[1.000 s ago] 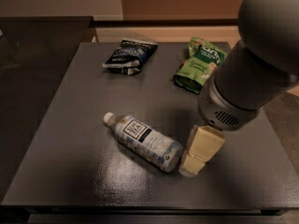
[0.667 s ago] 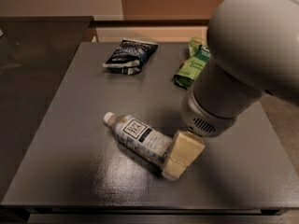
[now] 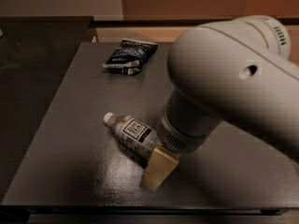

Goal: Move blue plastic bottle near green rice chip bag

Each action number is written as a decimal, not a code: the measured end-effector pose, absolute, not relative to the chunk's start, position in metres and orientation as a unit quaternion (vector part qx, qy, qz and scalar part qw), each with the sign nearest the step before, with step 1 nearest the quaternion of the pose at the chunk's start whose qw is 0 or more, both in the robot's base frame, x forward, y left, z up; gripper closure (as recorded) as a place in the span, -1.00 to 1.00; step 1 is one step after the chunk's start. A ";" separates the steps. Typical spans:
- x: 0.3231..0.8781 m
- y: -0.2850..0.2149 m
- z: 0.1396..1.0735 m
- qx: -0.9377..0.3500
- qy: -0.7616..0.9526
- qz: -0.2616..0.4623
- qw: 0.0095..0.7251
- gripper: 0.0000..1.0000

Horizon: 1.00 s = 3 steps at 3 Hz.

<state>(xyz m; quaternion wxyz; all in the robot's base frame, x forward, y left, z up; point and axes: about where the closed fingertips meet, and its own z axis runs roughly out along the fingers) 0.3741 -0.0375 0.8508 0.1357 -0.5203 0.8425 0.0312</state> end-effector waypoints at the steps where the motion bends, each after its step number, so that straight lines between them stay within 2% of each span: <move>1: 0.372 -0.029 0.841 -0.512 0.848 0.033 0.131 -1.00; 3: 0.376 -0.027 0.840 -0.501 0.853 0.043 0.142 -0.19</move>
Offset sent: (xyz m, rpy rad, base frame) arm 0.0033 0.0134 -0.0225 0.0215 0.0269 -0.0464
